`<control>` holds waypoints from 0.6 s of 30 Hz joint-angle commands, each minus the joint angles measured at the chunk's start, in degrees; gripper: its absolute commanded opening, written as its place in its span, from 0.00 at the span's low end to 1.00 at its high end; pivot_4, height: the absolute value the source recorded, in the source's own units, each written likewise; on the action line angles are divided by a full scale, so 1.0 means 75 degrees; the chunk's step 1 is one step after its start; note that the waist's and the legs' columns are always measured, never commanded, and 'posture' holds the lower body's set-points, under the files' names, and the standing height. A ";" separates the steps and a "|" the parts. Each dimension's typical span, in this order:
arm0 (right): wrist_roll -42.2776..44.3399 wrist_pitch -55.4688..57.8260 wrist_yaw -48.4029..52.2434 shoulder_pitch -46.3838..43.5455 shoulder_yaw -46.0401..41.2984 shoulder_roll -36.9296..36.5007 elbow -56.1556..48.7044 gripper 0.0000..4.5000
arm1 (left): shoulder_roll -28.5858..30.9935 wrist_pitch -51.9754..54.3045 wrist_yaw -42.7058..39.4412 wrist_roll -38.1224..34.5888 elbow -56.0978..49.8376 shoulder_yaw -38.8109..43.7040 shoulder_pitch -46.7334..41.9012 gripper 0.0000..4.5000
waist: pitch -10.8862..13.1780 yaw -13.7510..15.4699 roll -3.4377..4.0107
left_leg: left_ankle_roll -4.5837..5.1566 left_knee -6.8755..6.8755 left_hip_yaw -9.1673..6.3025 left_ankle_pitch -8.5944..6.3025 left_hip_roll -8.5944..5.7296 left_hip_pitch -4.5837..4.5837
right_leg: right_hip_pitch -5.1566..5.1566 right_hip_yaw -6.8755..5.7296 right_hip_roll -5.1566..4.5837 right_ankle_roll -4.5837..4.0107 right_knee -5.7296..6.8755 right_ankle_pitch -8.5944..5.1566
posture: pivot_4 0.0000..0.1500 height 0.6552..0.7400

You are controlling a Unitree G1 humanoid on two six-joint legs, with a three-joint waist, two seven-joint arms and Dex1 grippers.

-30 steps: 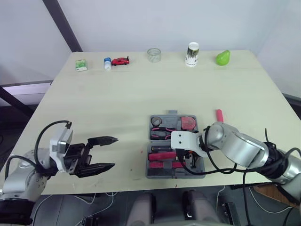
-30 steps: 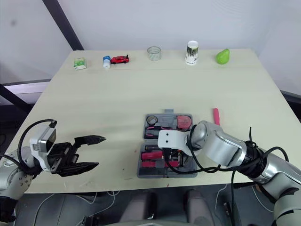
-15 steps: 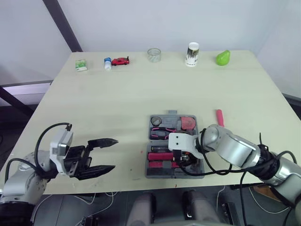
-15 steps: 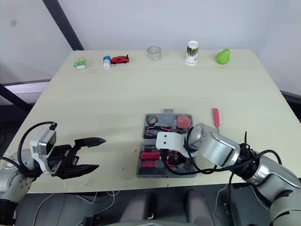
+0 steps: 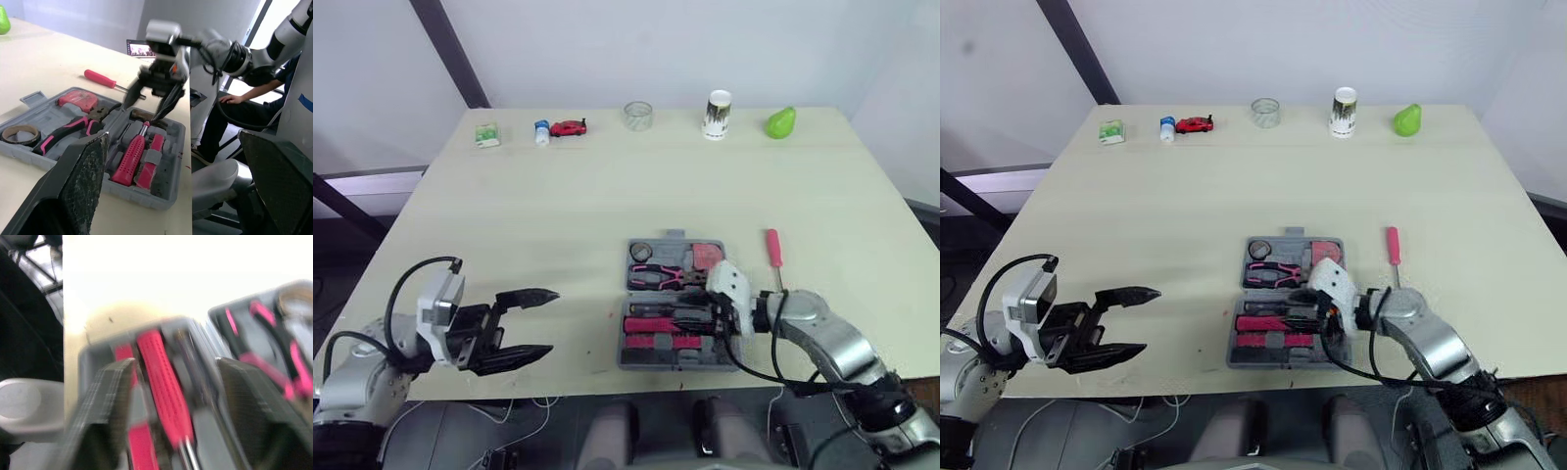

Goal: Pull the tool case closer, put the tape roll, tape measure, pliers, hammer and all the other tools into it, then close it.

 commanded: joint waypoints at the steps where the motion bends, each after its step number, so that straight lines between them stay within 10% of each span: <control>1: -0.0109 -0.0967 0.0114 0.0060 -0.0221 0.0206 0.0374 0.24 | 0.0039 -0.0104 -0.0390 -0.0139 -0.0046 0.0031 -0.0054 1.00 | 0.0000 -0.0024 0.0000 | 0.0000 0.0000 -0.0001 0.0000 0.0000 0.0001 | 0.0000 0.0000 0.0001 0.0000 0.0001 0.0000 | 1.00 1.00; 4: -0.0261 -0.1437 0.0139 0.0083 -0.0193 0.0357 0.0758 0.02 | 0.0045 -0.0124 -0.0390 -0.0142 -0.0055 0.0008 -0.0048 1.00 | 0.0000 -0.0040 0.0001 | 0.0000 -0.0004 0.0005 0.0000 0.0002 0.0024 | 0.0017 0.0006 0.0010 -0.0002 0.0004 -0.0001 | 1.00 1.00; 18: -0.2732 -0.3138 0.0239 0.0154 0.1435 0.0373 0.3828 0.02 | -0.0222 0.0118 -0.0390 0.0023 -0.0240 0.0050 -0.0260 1.00 | -0.0072 -0.0032 -0.0048 | 0.0000 -0.0015 0.0025 0.0000 0.0005 0.0108 | 0.0080 0.0025 0.0015 -0.0003 0.0003 -0.0003 | 1.00 1.00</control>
